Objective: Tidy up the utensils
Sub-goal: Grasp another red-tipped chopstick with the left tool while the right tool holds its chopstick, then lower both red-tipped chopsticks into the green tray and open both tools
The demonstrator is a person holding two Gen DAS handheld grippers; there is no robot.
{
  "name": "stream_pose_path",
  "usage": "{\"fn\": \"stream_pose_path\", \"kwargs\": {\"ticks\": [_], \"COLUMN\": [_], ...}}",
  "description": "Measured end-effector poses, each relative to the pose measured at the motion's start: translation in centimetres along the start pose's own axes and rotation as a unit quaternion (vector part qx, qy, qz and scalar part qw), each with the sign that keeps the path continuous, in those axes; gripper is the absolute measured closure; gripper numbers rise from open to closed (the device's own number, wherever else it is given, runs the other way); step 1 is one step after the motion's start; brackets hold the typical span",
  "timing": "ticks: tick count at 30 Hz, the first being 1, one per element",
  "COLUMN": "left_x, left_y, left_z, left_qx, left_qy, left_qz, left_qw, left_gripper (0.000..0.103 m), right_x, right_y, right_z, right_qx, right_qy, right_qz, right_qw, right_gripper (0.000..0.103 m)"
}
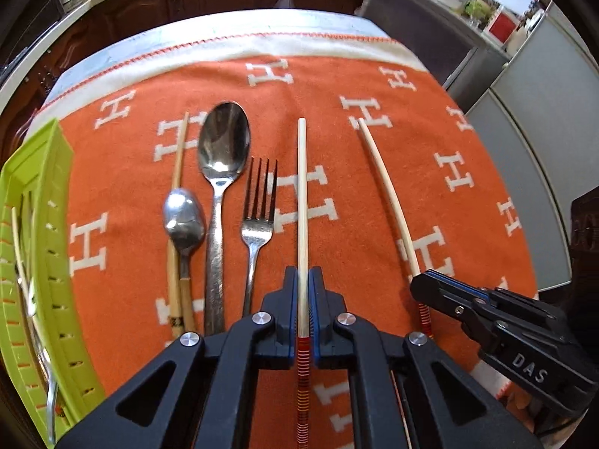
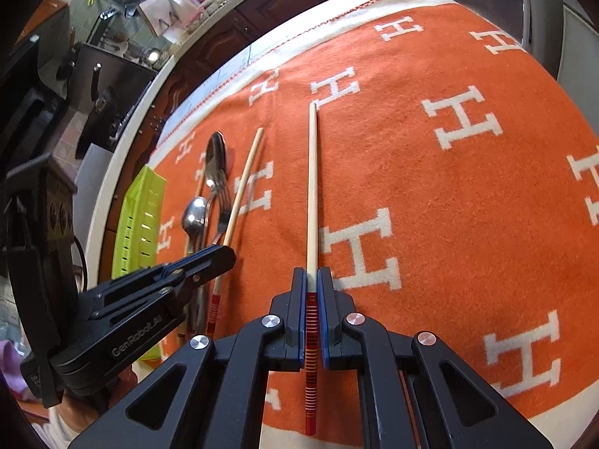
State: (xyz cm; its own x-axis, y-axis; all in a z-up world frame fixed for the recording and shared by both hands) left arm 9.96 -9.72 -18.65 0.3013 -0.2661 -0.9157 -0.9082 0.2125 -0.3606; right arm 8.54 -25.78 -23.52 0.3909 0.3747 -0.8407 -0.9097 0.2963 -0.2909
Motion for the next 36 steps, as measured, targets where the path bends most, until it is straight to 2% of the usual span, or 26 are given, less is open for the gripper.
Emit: {"fn": "stream_pose_path", "kwargs": {"ticks": [5,9,12,17,22,26,31,33,36], "left_x": [-3.7,-7.4,-9.9,-12.6,-13.4,-12.8,-11.7,-11.6,-11.3], "left_y": [0.2,0.8,1.5,2.7,4.1,5.2,5.9,6.1,6.5], "left_z": [1.1,3.1,5.6,11.2,16.9,19.7,21.3,21.9,22.5], "left_qx": [-0.014,-0.029,-0.045,-0.084,-0.123,-0.145,-0.155,-0.159,-0.163], "left_qy": [0.008,0.001,-0.016,-0.054,-0.087,-0.087,-0.085,-0.082,-0.084], "left_qz": [-0.036,-0.071,-0.096,-0.121,-0.128,-0.119,-0.114,-0.114,-0.119], "left_qw": [0.9992,0.997,0.9942,0.9876,0.9802,0.9784,0.9778,0.9773,0.9758], "left_gripper": [0.1,0.1,0.1,0.1,0.1,0.099,0.099,0.095,0.084], "right_x": [-1.3,-2.4,-2.9,-2.7,-0.9,1.6,5.7,7.1,8.9], "right_y": [0.2,0.3,0.4,0.3,0.7,1.5,1.9,2.0,2.1], "right_z": [1.6,4.1,6.5,13.0,19.9,24.0,27.3,28.3,29.1], "right_qx": [-0.011,-0.035,-0.059,-0.117,-0.164,-0.186,-0.192,-0.19,-0.184], "right_qy": [-0.009,-0.012,-0.018,-0.036,-0.053,-0.049,-0.039,-0.036,-0.034], "right_qz": [-0.011,-0.021,-0.019,-0.008,0.019,0.05,0.086,0.096,0.112], "right_qw": [1.0,0.999,0.998,0.992,0.985,0.98,0.977,0.976,0.976], "right_gripper": [0.098,0.098,0.098,0.098,0.098,0.098,0.098,0.098,0.097]}}
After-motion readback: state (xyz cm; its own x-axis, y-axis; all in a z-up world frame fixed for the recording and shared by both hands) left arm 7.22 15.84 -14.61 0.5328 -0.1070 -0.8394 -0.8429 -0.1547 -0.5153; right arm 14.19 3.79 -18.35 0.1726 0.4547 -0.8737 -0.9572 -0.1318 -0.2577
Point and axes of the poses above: each gripper's, at about its wrist camera, not at the fingertips, and x roughly the way its jaws point, z to its left, y to its underside, the point moved 4 cm from there along x, roughly the way its jaws point, and after that the axes turned 1 degree about y, right-handed, at the moved point
